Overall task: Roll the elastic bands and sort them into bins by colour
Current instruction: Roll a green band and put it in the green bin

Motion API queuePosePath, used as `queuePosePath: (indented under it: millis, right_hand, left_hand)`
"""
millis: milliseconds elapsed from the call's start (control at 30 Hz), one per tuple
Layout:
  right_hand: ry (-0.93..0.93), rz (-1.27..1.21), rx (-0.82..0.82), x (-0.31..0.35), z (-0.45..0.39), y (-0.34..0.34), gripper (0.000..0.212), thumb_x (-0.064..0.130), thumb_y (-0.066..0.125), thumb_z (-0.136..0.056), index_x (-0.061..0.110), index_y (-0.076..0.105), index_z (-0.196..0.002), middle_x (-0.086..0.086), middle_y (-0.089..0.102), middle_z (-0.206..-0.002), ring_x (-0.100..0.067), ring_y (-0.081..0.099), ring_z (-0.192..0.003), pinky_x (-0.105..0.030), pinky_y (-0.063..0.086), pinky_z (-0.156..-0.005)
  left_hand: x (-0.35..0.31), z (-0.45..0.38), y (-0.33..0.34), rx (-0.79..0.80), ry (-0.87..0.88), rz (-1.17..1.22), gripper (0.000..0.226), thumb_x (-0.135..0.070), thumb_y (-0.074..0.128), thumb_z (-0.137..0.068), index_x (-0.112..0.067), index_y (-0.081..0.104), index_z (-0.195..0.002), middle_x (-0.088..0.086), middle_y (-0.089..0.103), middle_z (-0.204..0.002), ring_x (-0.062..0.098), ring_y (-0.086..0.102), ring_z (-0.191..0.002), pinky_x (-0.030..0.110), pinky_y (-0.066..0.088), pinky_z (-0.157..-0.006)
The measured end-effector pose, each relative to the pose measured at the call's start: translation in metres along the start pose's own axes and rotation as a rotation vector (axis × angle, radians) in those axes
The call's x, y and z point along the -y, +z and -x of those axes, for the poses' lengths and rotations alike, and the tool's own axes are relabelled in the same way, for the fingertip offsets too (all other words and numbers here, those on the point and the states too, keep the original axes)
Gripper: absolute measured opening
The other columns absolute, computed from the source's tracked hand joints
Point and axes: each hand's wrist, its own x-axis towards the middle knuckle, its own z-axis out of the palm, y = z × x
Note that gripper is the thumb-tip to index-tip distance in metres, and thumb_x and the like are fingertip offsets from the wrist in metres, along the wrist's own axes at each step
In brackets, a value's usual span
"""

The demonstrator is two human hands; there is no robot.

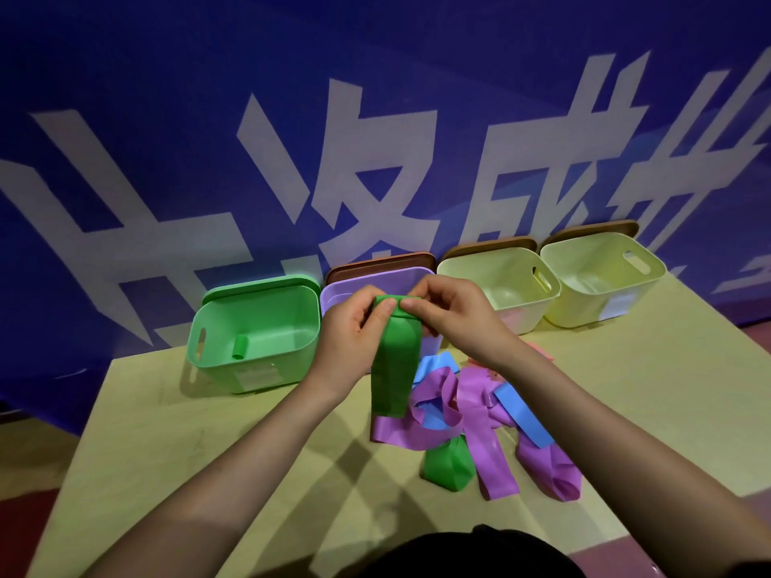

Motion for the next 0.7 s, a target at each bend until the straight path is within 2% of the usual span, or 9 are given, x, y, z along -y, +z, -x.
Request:
queuePosePath:
  millis: [100, 200, 267, 333, 400, 467, 600, 700]
  right_hand:
    - [-0.026, 0.019, -0.014, 0.003, -0.001, -0.001, 0.014, 0.011, 0.065, -0.09, 0.003, 0.063, -0.078, 0.005, 0.055, -0.053, -0.008, 0.052, -0.05, -0.023, 0.044, -0.054]
    - [-0.007, -0.029, -0.023, 0.004, -0.005, 0.0, 0.012, 0.009, 0.065, -0.089, 0.0, 0.065, -0.082, -0.008, 0.06, -0.064, -0.015, 0.057, -0.058, -0.034, 0.049, -0.06]
    - [0.005, -0.049, -0.023, 0.004, -0.006, 0.002, 0.01, 0.009, 0.065, -0.089, 0.001, 0.065, -0.084, -0.014, 0.062, -0.071, -0.02, 0.058, -0.064, -0.04, 0.051, -0.065]
    - [0.01, -0.053, 0.001, 0.004, -0.006, 0.001, 0.007, 0.009, 0.065, -0.089, 0.004, 0.066, -0.085, -0.012, 0.062, -0.071, -0.018, 0.058, -0.065, -0.035, 0.051, -0.065]
    - [0.014, -0.045, 0.041, 0.004, -0.005, 0.0, 0.006, 0.009, 0.064, -0.09, 0.006, 0.066, -0.085, -0.005, 0.062, -0.069, -0.011, 0.057, -0.062, -0.023, 0.05, -0.061]
    - [0.031, -0.044, 0.073, 0.004, -0.004, -0.001, 0.006, 0.01, 0.063, -0.09, 0.006, 0.067, -0.086, 0.0, 0.062, -0.068, -0.008, 0.057, -0.061, -0.019, 0.049, -0.061]
    - [0.05, -0.098, 0.107, 0.005, -0.003, -0.001, 0.015, 0.015, 0.056, -0.095, 0.008, 0.064, -0.084, 0.002, 0.056, -0.063, -0.008, 0.052, -0.059, -0.02, 0.044, -0.061]
    - [0.072, -0.09, 0.117, 0.003, -0.004, 0.0, 0.007, 0.014, 0.061, -0.092, 0.01, 0.065, -0.089, 0.009, 0.059, -0.06, -0.006, 0.053, -0.057, -0.019, 0.044, -0.059]
  left_hand:
    - [-0.001, -0.002, -0.003, 0.016, 0.023, 0.008, 0.018, -0.027, 0.054, -0.092, -0.015, 0.062, -0.081, -0.001, 0.058, -0.069, 0.014, 0.053, -0.066, 0.031, 0.043, -0.062]
    - [-0.004, -0.004, -0.003, 0.038, -0.249, 0.334, 0.02, -0.015, 0.054, -0.095, -0.014, 0.069, -0.082, 0.001, 0.067, -0.076, 0.016, 0.062, -0.077, 0.032, 0.049, -0.075]
    - [-0.008, -0.003, -0.003, 0.061, -0.451, 0.538, 0.033, -0.026, 0.048, -0.097, -0.014, 0.075, -0.083, 0.01, 0.073, -0.088, 0.026, 0.069, -0.087, 0.038, 0.053, -0.083]
    - [-0.01, -0.002, -0.003, 0.064, -0.533, 0.572, 0.042, -0.034, 0.044, -0.098, -0.012, 0.077, -0.083, 0.017, 0.073, -0.092, 0.029, 0.07, -0.091, 0.039, 0.054, -0.087]
    - [-0.008, -0.002, -0.003, 0.02, -0.525, 0.522, 0.035, -0.032, 0.048, -0.097, -0.011, 0.075, -0.086, 0.02, 0.072, -0.095, 0.034, 0.068, -0.095, 0.048, 0.05, -0.096]
    - [-0.005, -0.002, -0.005, -0.014, -0.484, 0.45, 0.028, -0.027, 0.053, -0.096, -0.015, 0.075, -0.082, 0.02, 0.072, -0.094, 0.037, 0.066, -0.094, 0.055, 0.047, -0.097]
    - [-0.009, -0.003, -0.006, -0.041, -0.426, 0.367, 0.025, -0.021, 0.052, -0.096, -0.014, 0.072, -0.082, 0.012, 0.073, -0.083, 0.026, 0.068, -0.082, 0.044, 0.053, -0.086]
    - [-0.011, -0.003, -0.006, -0.058, -0.414, 0.338, 0.023, -0.021, 0.053, -0.096, -0.011, 0.07, -0.085, 0.015, 0.071, -0.083, 0.024, 0.067, -0.078, 0.04, 0.053, -0.08]
